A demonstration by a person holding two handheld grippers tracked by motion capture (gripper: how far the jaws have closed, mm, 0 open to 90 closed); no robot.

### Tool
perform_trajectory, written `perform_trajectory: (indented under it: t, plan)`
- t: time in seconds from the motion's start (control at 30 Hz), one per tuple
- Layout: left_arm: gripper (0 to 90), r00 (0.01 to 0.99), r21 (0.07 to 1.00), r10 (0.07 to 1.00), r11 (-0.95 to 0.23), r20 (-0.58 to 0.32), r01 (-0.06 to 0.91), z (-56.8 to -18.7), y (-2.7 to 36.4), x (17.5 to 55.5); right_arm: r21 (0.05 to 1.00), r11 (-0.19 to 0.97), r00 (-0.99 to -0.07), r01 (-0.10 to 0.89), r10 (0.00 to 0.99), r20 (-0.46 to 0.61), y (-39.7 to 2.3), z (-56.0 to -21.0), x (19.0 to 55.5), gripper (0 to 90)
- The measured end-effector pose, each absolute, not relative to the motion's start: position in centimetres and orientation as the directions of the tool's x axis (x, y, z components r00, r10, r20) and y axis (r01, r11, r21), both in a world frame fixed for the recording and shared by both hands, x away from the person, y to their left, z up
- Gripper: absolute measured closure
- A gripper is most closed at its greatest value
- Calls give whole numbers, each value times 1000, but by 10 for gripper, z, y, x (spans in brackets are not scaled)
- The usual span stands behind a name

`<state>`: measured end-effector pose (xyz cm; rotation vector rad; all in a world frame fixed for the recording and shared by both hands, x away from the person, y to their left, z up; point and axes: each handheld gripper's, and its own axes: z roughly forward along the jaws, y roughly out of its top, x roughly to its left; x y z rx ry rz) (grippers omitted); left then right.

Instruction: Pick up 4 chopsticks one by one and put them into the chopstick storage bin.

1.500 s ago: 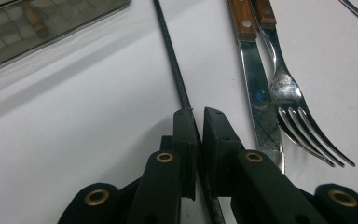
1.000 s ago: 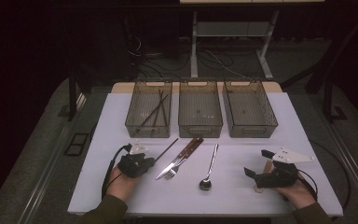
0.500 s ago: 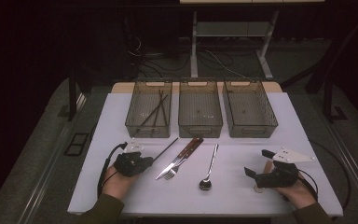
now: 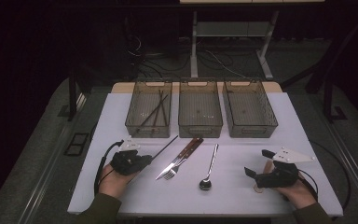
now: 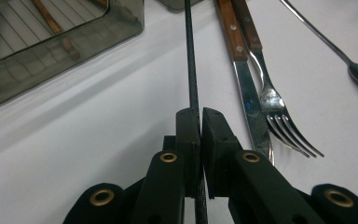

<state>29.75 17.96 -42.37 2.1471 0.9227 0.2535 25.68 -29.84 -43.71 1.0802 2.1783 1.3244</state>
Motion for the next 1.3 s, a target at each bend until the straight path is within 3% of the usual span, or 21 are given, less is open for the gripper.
perform_trajectory:
  t: [0.63, 1.3]
  plan:
    - [863, 725, 773, 677, -391, -127, 500, -400, 186, 299, 866, 268, -638, 422, 766, 73, -297, -438, 257, 22]
    - [863, 713, 827, 690, -328, -119, 456, -375, 190, 326, 864, 265, -632, 428, 771, 77, -298, -439, 258, 22]
